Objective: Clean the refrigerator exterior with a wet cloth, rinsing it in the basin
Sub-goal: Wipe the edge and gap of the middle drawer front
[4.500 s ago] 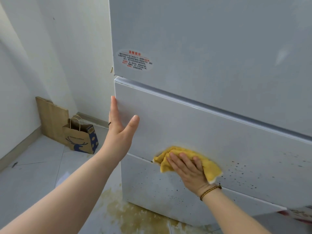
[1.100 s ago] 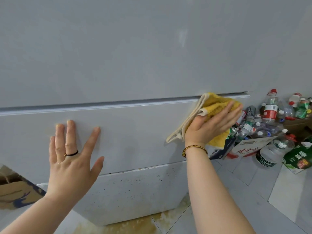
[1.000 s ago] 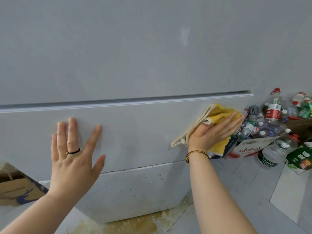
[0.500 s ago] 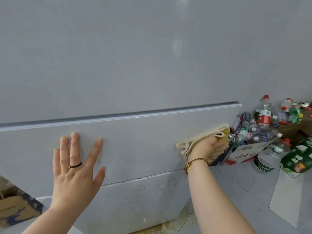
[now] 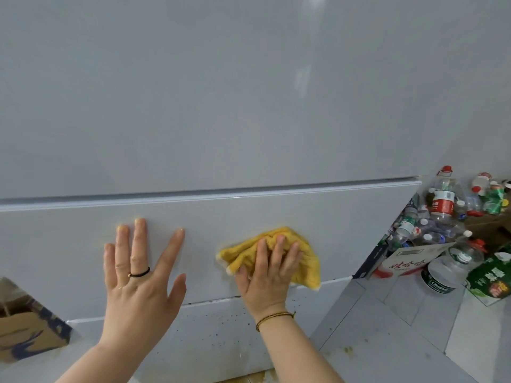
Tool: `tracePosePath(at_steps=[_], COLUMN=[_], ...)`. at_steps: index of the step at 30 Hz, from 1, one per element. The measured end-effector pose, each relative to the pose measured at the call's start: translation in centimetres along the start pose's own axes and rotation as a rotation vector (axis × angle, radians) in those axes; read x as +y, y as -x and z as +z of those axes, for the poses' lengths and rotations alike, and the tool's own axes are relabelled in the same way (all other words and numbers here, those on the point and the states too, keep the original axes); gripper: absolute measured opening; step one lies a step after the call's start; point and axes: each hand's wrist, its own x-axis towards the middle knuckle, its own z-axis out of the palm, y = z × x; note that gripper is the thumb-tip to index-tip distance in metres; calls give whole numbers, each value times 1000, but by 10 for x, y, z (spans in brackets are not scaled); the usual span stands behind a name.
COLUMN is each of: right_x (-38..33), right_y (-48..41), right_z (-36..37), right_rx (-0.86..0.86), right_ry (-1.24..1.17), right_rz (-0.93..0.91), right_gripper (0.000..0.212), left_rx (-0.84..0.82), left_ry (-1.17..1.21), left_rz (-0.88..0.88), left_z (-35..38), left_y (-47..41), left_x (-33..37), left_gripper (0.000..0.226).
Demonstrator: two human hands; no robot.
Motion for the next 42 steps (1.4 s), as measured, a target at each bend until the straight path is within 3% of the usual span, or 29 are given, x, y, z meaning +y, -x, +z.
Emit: tracePosePath(at_steps=[5,7,12,15,18,23,30,36,37,39,42], right_x=[56,77,69,20,-40,-116,-167,-226,-231,-246,-257], right_y=[19,1,-58,-79,-82,-58,-44,-32,-28,-22,-15], right_z=[-9,-16,-26,-20,-12,7,20,32,35,38,37], right_rx=[-52,-29,88,149,189,110,71,57,43,37,-48], right_ry=[163,150,24,-82,-153,-140,-154,-139,-154,-259,-535], right_rz=[-457,-534,-257,-29,145,-143,-279,-487,-528,-596,-608], right_gripper=[58,59,65,61,60,61,62,71,67,37,30], left_rx=[-23,-17,20,2,-20,-62,68,-45,-65,-91,-82], left_ry=[85,157,297,371,469,666,1014,1081,1086,1078,1051], left_rz=[73,20,-457,-774,-919,-913,-974,-1012,-1026,-1040,-1064], left_z=[-9,-15,-32,-38,-41,-36,-61,-88,-90,-98,-107], left_y=[4,6,27,36,38,51,46,40,39,43,60], left_x=[-11,-14,-25,-40,-63,-98,-109,-130,-133,-145,-156], left_gripper=[54,56,70,79,76,80,82,75,74,71,69])
